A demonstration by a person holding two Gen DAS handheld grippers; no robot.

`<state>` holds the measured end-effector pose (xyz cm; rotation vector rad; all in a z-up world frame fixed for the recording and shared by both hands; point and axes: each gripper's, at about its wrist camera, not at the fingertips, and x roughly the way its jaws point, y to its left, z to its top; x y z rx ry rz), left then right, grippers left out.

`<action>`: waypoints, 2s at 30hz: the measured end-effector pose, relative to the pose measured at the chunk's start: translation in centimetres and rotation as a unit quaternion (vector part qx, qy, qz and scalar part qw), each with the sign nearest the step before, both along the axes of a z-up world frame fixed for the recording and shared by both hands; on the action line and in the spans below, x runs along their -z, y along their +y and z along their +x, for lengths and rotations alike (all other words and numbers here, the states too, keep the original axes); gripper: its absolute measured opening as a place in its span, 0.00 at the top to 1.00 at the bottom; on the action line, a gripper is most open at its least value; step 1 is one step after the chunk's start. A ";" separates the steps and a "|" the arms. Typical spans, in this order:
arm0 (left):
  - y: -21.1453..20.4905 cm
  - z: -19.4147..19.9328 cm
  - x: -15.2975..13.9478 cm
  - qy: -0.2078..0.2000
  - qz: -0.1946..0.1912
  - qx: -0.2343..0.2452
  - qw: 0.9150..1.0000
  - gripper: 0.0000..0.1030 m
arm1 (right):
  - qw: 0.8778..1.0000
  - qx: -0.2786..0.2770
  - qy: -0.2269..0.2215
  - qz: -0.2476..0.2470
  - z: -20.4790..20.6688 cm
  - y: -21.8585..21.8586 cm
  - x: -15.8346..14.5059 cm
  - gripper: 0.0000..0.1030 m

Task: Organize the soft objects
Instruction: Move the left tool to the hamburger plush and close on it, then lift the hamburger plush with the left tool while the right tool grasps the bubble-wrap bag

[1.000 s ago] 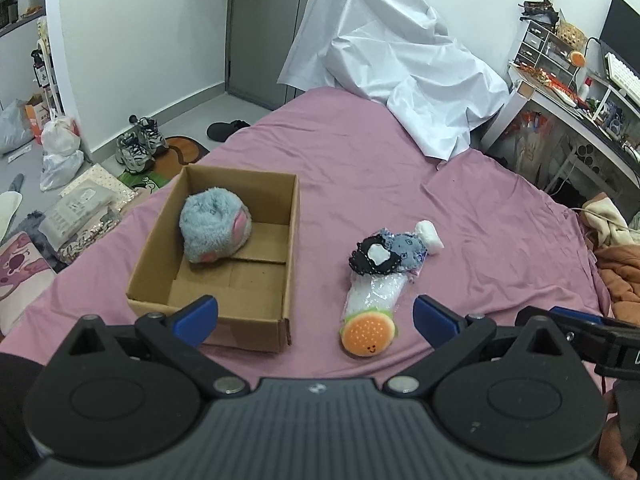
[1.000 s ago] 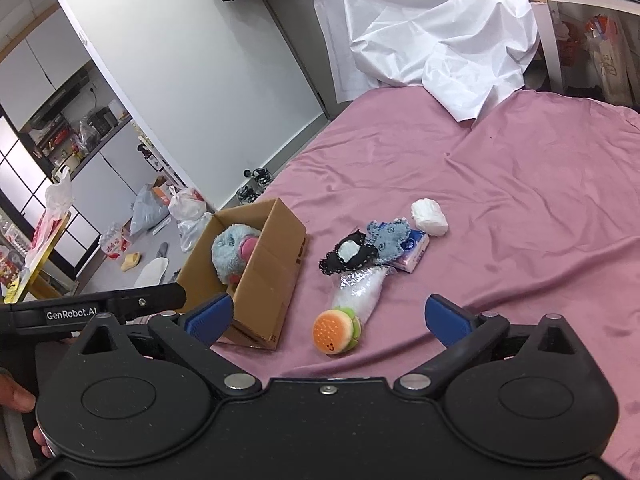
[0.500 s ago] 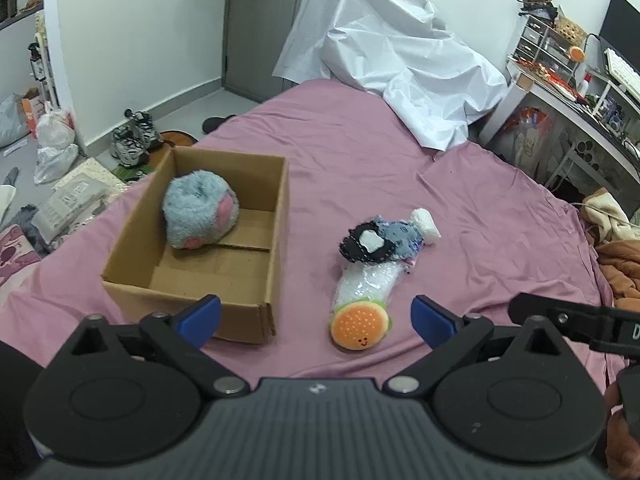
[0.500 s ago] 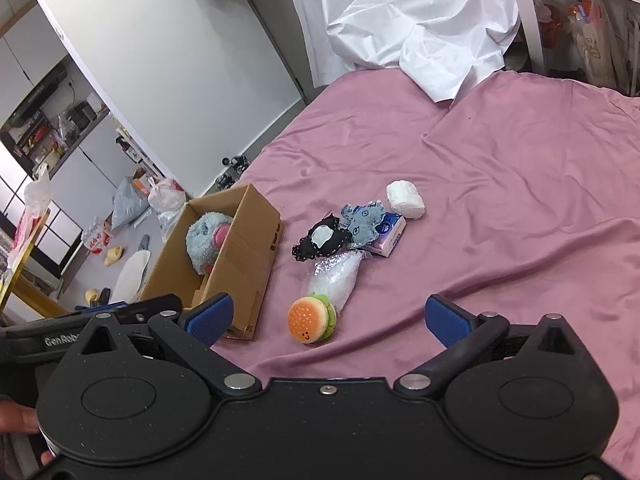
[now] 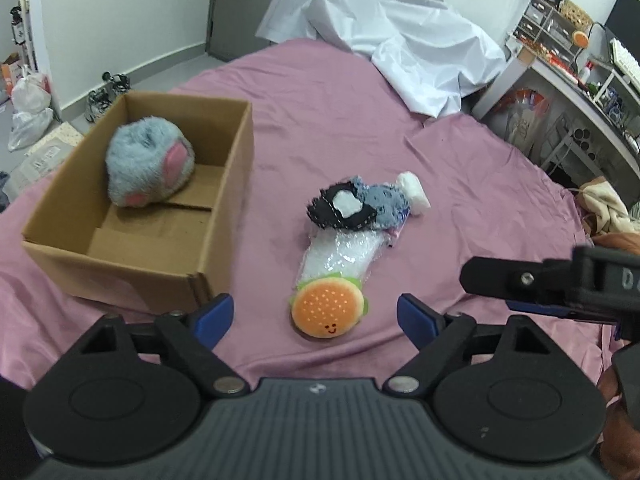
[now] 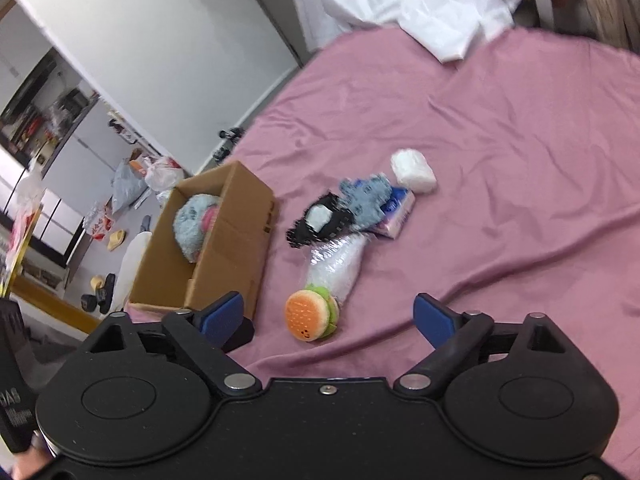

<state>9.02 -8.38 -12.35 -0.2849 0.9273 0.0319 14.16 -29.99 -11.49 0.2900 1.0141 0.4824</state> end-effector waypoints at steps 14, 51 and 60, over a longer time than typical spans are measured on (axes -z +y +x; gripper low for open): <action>-0.1 3.6 4.9 0.045 -0.030 -0.017 0.998 0.21 | 0.999 0.029 0.031 0.006 2.2 0.7 2.2 0.25; 2.1 3.2 5.1 0.043 -0.068 -0.104 0.991 0.50 | 0.993 0.051 0.087 0.062 6.7 4.9 8.5 0.52; 2.6 3.2 5.0 0.048 -0.072 -0.117 0.989 0.50 | 0.990 0.046 0.126 0.047 6.8 5.7 10.4 0.68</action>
